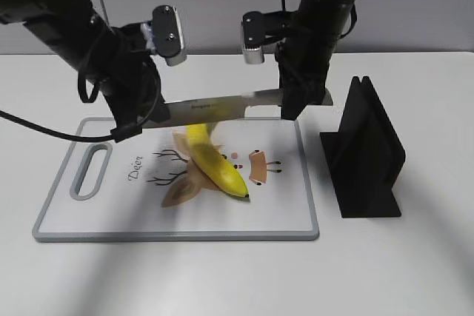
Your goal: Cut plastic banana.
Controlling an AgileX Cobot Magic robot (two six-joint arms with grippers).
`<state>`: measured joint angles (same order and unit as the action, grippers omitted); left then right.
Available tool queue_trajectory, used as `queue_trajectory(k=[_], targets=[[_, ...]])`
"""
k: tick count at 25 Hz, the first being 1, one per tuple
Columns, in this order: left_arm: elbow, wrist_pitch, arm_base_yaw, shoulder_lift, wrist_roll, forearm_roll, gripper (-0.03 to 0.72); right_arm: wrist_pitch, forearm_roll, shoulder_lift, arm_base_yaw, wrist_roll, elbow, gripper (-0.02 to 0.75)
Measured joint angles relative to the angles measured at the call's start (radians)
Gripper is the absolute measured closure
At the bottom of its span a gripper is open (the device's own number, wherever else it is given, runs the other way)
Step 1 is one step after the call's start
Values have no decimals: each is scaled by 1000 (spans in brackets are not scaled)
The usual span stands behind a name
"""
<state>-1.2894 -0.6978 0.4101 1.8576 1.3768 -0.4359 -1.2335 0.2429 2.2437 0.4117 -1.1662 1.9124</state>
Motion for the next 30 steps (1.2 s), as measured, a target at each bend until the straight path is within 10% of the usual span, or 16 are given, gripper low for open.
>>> queue_trajectory(k=[21, 30], targets=[[2, -127, 6, -206, -5, 8, 655, -6, 68, -251, 8, 72, -121, 526], [4, -114, 6, -208, -16, -18, 159, -6, 75, -258, 7, 88, -121, 544]])
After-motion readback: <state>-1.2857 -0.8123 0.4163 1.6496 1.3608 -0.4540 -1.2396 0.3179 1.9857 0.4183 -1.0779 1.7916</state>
